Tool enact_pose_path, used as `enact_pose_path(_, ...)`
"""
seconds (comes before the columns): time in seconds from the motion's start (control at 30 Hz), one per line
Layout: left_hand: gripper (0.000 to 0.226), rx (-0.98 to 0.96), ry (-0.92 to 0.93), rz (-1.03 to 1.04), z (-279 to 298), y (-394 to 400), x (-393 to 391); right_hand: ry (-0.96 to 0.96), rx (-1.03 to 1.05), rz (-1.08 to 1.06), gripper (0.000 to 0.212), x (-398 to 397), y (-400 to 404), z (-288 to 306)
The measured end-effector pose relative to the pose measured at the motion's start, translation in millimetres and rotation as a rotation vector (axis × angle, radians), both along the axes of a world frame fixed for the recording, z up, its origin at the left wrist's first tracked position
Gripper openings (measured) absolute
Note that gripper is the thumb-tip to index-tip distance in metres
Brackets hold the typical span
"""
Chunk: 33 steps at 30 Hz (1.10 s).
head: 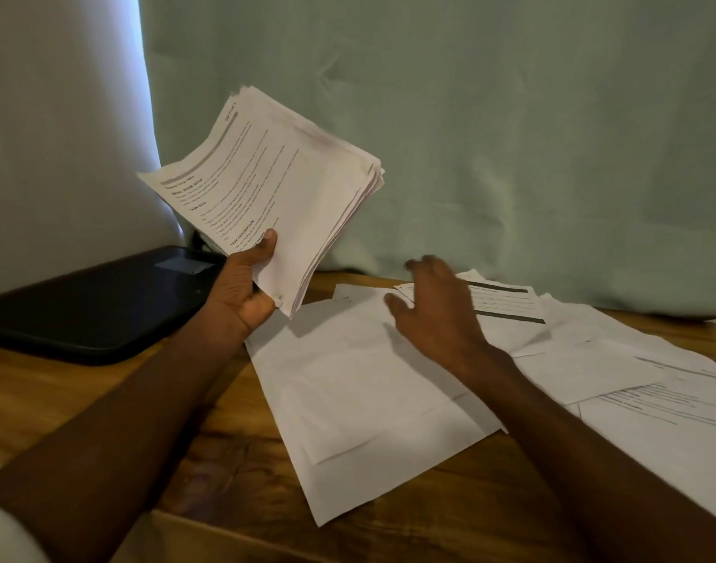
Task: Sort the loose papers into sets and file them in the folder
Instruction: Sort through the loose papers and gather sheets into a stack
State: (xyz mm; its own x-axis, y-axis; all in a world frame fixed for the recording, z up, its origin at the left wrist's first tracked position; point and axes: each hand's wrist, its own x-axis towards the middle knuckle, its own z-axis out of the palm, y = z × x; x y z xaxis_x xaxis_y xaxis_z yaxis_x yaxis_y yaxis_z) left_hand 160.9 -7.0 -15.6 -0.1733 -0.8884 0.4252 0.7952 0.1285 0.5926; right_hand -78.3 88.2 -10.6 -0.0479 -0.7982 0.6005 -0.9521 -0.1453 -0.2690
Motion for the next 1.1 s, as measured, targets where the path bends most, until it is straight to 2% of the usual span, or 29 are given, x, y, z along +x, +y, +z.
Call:
enact_pose_path(0.03,0.069,0.004,0.013,0.013,-0.2,0.3,0.2,-0.056,0.101,0.144,0.061,10.8,8.4,0.3)
enact_pose_path(0.1,0.045,0.029,0.020,0.067,-0.8,0.0,1.5,-0.110,0.407,0.314,0.080,28.9,24.6,-0.1)
enact_pose_path(0.17,0.036,0.041,0.012,0.092,-2.6,-1.3,2.2,0.065,0.695,0.309,0.104,40.1,32.4,-4.3)
enact_pose_path(0.23,0.043,0.027,-0.006,0.086,-3.2,-0.6,3.3,0.233,0.830,0.290,0.112,43.1,33.7,-8.4)
enact_pose_path(0.33,0.091,-0.007,-0.052,0.039,-2.3,-2.8,6.0,0.155,0.834,0.325,0.106,40.0,29.2,-7.9)
enact_pose_path(0.4,0.105,-0.006,-0.062,0.022,-1.5,-2.6,6.1,0.066,0.786,0.359,0.096,37.3,24.8,-8.5)
enact_pose_path(0.5,0.107,-0.001,-0.056,0.024,-0.9,-0.2,4.7,-0.036,0.613,0.347,0.069,36.3,16.8,-16.2)
enact_pose_path(0.63,0.091,0.016,0.027,0.052,-0.6,3.6,5.9,-0.150,0.374,0.286,0.029,30.5,6.3,-24.4)
enact_pose_path(0.73,0.055,-0.006,0.097,0.070,0.7,0.8,11.0,-0.404,0.326,0.304,0.016,11.7,-1.6,-16.0)
enact_pose_path(0.77,0.051,0.003,0.124,0.063,1.2,-1.0,13.2,-0.521,0.305,0.301,0.014,3.9,-1.9,-11.1)
enact_pose_path(0.83,0.049,0.027,0.179,0.048,3.7,-1.5,17.1,-0.823,0.289,0.330,0.013,-10.4,0.2,-2.1)
enact_pose_path(0.93,0.022,0.028,0.212,0.046,8.3,-1.4,21.5,-1.371,0.311,0.583,0.018,-29.0,0.2,11.6)
enact_pose_path(1.0,0.022,0.019,0.216,0.034,8.8,-0.2,19.6,-1.637,0.298,0.832,0.027,-39.3,0.9,17.3)
enact_pose_path(1.1,0.051,0.011,0.166,0.005,9.5,4.4,10.3,-1.898,0.263,1.089,0.043,-48.7,-2.9,10.6)
